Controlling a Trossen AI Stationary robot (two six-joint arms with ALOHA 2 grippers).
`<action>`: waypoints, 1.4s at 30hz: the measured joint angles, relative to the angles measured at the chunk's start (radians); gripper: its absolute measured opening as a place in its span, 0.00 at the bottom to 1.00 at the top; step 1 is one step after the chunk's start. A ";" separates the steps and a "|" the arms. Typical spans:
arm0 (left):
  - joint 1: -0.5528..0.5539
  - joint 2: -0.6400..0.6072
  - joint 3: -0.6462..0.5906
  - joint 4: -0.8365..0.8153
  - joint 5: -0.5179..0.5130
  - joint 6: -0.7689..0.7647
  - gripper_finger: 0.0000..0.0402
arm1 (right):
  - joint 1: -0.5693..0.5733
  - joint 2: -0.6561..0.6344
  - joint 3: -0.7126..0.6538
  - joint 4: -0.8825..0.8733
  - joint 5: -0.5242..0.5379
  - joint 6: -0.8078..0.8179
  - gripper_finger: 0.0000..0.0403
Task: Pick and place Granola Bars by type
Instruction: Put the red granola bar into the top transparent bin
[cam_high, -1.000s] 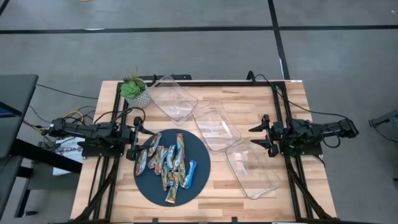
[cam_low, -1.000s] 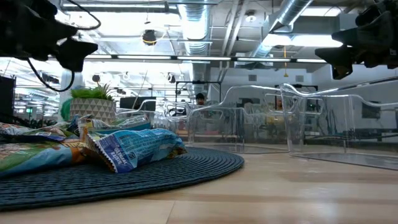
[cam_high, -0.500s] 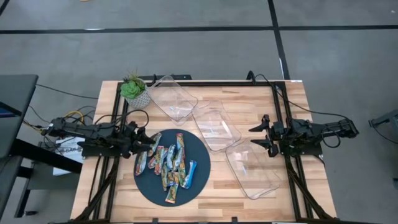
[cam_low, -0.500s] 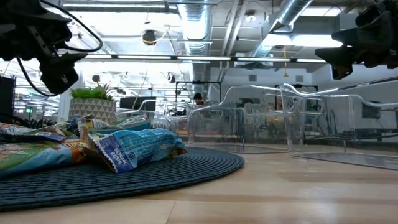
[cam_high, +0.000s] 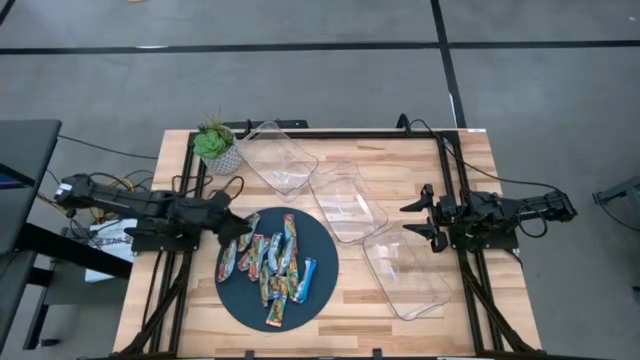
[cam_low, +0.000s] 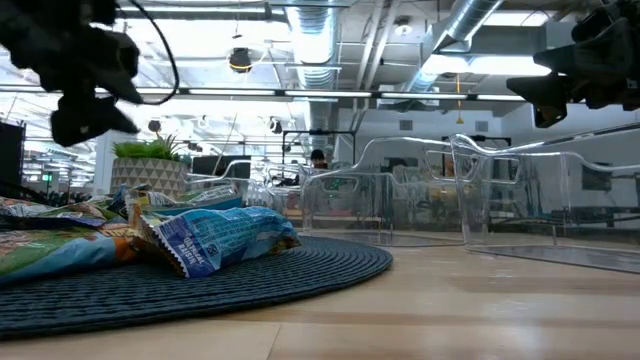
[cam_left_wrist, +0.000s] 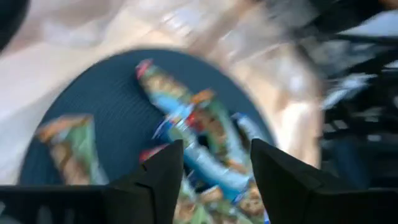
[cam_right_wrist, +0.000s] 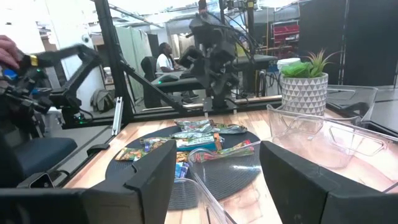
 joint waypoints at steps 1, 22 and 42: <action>0.000 0.056 0.035 -0.049 0.012 -0.033 0.41 | 0.000 0.000 0.000 0.000 0.000 0.000 0.56; -0.124 0.743 0.502 -0.695 0.203 -0.245 0.34 | 0.000 0.000 0.000 0.000 0.000 0.000 0.56; -0.120 0.812 0.373 -0.558 0.339 -0.268 0.66 | 0.000 0.000 0.000 0.000 0.000 0.000 0.56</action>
